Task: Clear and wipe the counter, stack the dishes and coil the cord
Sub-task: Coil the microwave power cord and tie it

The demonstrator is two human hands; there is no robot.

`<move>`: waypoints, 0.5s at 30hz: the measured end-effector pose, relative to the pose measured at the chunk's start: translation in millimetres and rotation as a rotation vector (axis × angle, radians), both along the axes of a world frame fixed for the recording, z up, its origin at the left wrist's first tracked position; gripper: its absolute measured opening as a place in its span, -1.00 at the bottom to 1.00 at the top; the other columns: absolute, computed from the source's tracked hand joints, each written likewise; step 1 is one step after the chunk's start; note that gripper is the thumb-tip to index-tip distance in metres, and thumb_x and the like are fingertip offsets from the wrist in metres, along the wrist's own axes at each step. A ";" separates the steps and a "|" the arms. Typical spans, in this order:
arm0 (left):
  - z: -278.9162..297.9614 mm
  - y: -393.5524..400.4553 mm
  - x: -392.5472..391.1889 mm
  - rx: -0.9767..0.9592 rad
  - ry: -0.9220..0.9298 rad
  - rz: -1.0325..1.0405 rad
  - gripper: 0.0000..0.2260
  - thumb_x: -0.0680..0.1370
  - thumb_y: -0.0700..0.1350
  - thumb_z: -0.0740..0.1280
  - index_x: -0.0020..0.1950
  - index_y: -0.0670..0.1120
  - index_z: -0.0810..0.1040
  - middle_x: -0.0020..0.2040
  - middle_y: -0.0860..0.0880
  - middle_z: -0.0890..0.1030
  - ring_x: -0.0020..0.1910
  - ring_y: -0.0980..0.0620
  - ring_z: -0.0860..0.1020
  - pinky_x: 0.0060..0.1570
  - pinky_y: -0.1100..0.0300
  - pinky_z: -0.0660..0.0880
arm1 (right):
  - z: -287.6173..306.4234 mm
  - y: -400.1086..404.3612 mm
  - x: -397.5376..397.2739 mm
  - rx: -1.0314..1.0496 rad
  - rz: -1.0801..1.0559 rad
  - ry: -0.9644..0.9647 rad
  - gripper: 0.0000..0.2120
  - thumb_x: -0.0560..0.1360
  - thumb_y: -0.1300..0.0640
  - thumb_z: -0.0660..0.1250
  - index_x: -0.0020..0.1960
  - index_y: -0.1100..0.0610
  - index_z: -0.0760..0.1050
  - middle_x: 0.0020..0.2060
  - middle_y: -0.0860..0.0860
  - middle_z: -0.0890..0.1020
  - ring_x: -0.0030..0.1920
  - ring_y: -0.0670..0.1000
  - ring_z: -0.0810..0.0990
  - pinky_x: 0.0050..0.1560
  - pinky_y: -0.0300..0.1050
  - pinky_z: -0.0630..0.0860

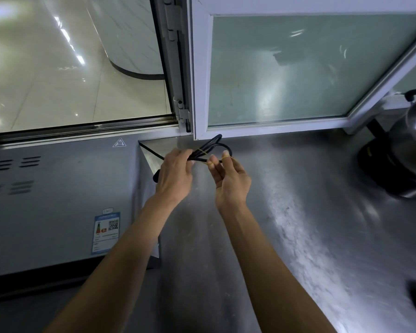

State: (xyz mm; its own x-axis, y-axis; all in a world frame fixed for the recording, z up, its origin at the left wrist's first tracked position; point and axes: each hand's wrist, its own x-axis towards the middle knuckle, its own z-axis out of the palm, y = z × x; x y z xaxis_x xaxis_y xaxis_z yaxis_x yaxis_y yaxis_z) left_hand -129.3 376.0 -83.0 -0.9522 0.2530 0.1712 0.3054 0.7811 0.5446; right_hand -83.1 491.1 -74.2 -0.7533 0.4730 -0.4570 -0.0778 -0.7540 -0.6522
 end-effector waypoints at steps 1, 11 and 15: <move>-0.1 -0.1 0.6 0.000 0.003 -0.014 -0.80 0.63 -0.26 0.22 0.21 -0.18 0.56 -0.01 -0.15 0.50 0.03 -0.19 0.51 -0.10 0.11 0.31 | 1.1 2.6 -0.9 0.012 0.021 -0.008 -0.90 0.57 0.26 0.38 -0.05 0.30 0.52 -0.33 0.11 0.61 -0.18 0.07 0.69 0.00 -0.04 0.66; -6.7 -5.0 -12.5 0.035 -0.018 0.099 -0.82 0.63 -0.24 0.25 0.15 -0.13 0.62 -0.11 -0.14 0.52 -0.09 -0.18 0.55 -0.17 0.11 0.36 | 6.0 -6.9 5.6 0.013 0.192 0.009 -0.92 0.56 0.25 0.38 -0.02 0.28 0.54 -0.34 0.12 0.50 -0.33 0.00 0.57 -0.06 -0.10 0.64; -4.5 -5.8 -10.5 0.057 -0.005 0.061 -0.80 0.63 -0.20 0.24 0.15 -0.09 0.64 -0.15 -0.15 0.52 -0.17 -0.12 0.52 -0.19 0.07 0.42 | 5.6 -20.2 15.1 -0.043 0.246 0.014 -0.97 0.58 0.29 0.33 -0.03 0.25 0.54 -0.37 0.09 0.52 -0.34 -0.03 0.57 -0.12 -0.17 0.62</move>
State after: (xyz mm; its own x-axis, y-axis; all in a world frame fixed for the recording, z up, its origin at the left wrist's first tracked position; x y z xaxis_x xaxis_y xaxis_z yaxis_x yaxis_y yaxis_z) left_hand -139.8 370.2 -87.6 -0.9664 0.1845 0.1792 0.2556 0.7659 0.5900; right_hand -68.1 470.8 -68.6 -0.8500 0.2550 -0.4609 0.1025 -0.7782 -0.6196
